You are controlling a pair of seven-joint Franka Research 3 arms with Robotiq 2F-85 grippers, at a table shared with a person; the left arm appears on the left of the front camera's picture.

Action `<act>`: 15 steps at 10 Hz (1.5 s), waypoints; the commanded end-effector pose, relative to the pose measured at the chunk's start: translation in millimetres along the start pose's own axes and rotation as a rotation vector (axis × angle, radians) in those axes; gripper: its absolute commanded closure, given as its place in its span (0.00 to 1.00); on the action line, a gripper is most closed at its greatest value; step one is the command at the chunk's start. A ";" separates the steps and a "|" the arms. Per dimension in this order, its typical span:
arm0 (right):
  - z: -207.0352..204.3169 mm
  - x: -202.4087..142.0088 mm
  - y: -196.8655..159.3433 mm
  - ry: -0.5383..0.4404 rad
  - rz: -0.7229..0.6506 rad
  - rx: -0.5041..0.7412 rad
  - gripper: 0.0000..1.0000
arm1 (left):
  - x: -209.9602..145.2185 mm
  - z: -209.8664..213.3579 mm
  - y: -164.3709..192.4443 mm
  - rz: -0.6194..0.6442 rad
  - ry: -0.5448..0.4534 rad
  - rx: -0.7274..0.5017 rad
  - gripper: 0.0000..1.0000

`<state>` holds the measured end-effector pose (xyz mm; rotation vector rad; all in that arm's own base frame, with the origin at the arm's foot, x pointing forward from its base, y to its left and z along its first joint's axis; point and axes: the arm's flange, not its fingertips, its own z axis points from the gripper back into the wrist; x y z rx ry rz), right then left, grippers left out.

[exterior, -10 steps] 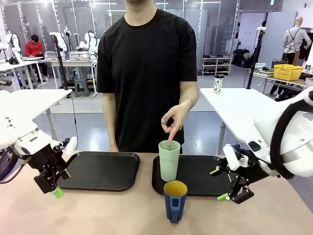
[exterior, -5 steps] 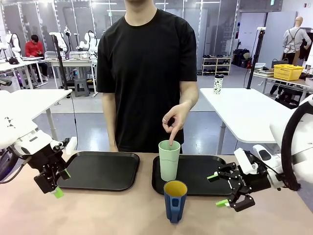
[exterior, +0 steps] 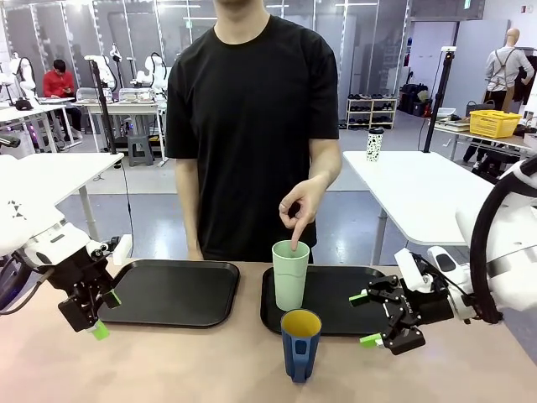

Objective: Sort and store the cups by type.
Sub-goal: Pick up the Handle plastic cup and place it into the empty Flat Tray.

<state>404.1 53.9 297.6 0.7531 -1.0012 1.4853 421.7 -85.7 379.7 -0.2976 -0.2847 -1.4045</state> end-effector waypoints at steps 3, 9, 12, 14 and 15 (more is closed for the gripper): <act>-1.9 2.3 -10.2 0.031 -0.008 0.053 0.00 | -0.9 0.3 0.7 -0.007 -0.006 0.009 0.00; -31.4 -17.1 -45.3 -0.042 -0.062 0.200 0.00 | -0.9 0.3 0.7 -0.007 -0.006 0.009 0.00; -47.9 -19.8 -36.9 -0.096 -0.042 0.186 0.00 | -0.9 0.3 0.7 -0.007 -0.006 0.009 0.00; -64.0 -21.1 -33.5 -0.118 -0.034 0.175 0.00 | -0.9 0.3 0.7 -0.007 -0.006 0.009 0.00; -71.3 -22.6 -32.1 -0.128 -0.035 0.180 0.00 | -0.9 0.3 0.7 -0.007 -0.006 0.009 0.00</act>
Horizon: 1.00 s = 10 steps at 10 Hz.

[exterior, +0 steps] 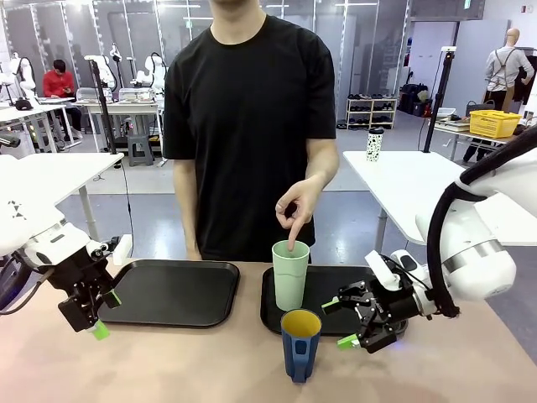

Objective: Sort and store the cups by type.
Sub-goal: Pick up the Handle plastic cup and place it into the empty Flat Tray.

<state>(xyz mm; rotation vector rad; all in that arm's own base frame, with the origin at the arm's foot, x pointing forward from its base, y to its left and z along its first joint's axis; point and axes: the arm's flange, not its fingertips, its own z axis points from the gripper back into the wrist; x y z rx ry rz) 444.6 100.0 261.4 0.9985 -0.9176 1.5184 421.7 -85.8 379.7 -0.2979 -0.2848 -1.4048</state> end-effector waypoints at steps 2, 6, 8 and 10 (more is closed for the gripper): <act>-22.7 -8.2 -1.9 -0.027 0.014 -0.002 0.00 | -1.0 0.4 0.7 -0.006 -0.005 0.009 0.00; -40.0 -9.6 -3.0 -0.050 0.007 0.005 0.00 | -1.0 0.4 0.7 -0.006 -0.005 0.009 0.00; -51.0 -9.9 -4.8 -0.061 0.005 0.012 0.00 | -1.0 0.4 0.7 -0.006 -0.005 0.009 0.00; -62.1 -9.7 -6.1 -0.066 0.005 0.014 0.00 | -1.0 0.4 0.7 -0.006 -0.005 0.009 0.00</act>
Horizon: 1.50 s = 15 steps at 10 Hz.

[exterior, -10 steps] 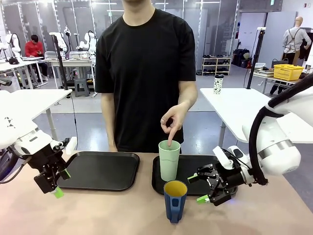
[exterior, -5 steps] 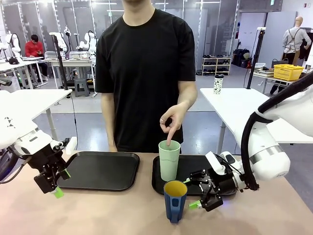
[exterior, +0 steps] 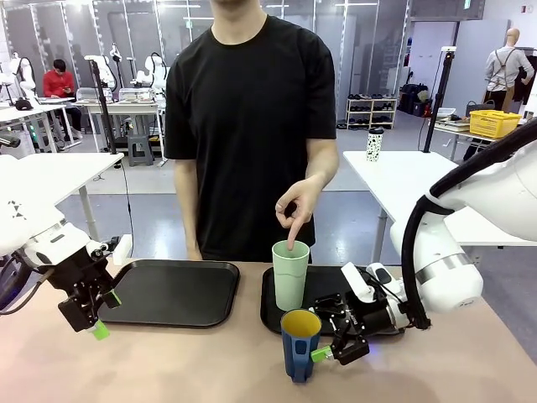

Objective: Sort and store the cups by type.
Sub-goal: Pick up the Handle plastic cup and place it into the empty Flat Tray.

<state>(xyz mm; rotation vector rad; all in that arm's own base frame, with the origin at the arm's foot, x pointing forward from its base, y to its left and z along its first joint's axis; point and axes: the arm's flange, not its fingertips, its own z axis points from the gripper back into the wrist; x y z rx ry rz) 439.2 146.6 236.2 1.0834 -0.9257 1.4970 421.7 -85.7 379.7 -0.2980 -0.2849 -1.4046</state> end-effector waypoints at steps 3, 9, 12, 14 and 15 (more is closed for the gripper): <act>-22.8 -3.6 -1.3 -0.012 0.017 -0.031 0.00 | -0.9 0.4 0.7 -0.006 -0.005 0.009 0.00; -42.4 -10.0 2.1 -0.040 0.010 -0.038 0.00 | -0.9 0.4 0.7 -0.006 -0.005 0.009 0.00; -43.3 -13.1 3.9 -0.027 0.014 -0.072 0.00 | -0.9 0.4 0.7 -0.006 -0.005 0.009 0.00; -42.6 -13.1 4.7 -0.022 0.018 -0.073 0.18 | -0.9 0.4 0.7 -0.006 -0.005 0.009 0.00; -40.8 -12.9 4.7 -0.027 0.017 -0.079 0.36 | -0.9 0.4 0.7 -0.006 -0.005 0.009 0.00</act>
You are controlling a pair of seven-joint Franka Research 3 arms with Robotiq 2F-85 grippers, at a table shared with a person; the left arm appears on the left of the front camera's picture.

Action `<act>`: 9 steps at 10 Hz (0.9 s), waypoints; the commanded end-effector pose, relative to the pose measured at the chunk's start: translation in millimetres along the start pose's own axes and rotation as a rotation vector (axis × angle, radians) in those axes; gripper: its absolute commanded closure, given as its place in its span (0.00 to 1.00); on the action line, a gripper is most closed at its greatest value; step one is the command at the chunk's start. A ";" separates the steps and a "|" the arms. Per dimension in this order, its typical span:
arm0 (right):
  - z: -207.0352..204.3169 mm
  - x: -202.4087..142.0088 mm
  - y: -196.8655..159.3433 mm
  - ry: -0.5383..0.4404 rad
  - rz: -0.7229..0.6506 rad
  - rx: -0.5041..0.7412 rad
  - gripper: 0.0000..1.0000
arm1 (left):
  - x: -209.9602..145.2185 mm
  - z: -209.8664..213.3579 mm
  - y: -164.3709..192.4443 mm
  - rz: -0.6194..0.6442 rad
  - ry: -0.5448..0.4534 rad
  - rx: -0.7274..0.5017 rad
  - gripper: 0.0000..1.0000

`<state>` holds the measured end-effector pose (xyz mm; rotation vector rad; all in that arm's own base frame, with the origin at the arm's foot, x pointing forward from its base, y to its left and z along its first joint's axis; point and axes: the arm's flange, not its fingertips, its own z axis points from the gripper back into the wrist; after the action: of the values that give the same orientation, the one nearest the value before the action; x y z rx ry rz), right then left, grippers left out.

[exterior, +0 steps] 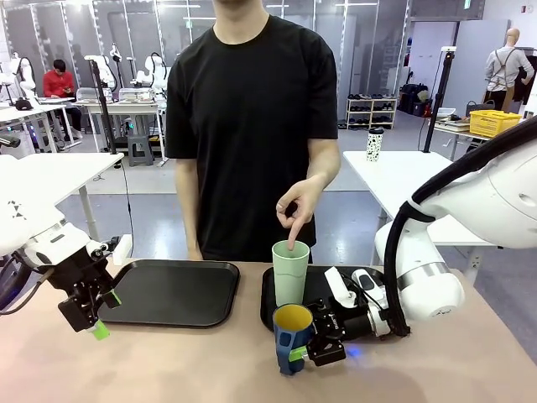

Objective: Sort and store the cups by type.
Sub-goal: Pick up the Handle plastic cup and place it into the empty Flat Tray.

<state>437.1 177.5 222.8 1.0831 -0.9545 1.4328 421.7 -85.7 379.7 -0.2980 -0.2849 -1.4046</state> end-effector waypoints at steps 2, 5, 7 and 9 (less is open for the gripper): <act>-1.7 -7.0 4.5 0.003 0.026 -0.043 0.40 | -0.9 0.4 0.7 -0.006 -0.005 0.009 0.00; 0.2 0.1 -0.2 0.001 0.000 -0.001 0.40 | -0.9 0.4 0.7 -0.006 -0.005 0.009 0.00; 1.1 -0.9 -0.2 0.004 -0.004 -0.005 0.23 | -0.9 0.4 0.7 -0.006 -0.005 0.009 0.00; -16.9 25.9 14.5 -0.068 0.011 0.023 0.24 | -0.9 0.4 0.7 -0.006 -0.005 0.009 0.00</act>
<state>431.2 188.2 230.2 1.1270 -0.9676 1.4397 421.7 -85.6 379.7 -0.2980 -0.2849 -1.4045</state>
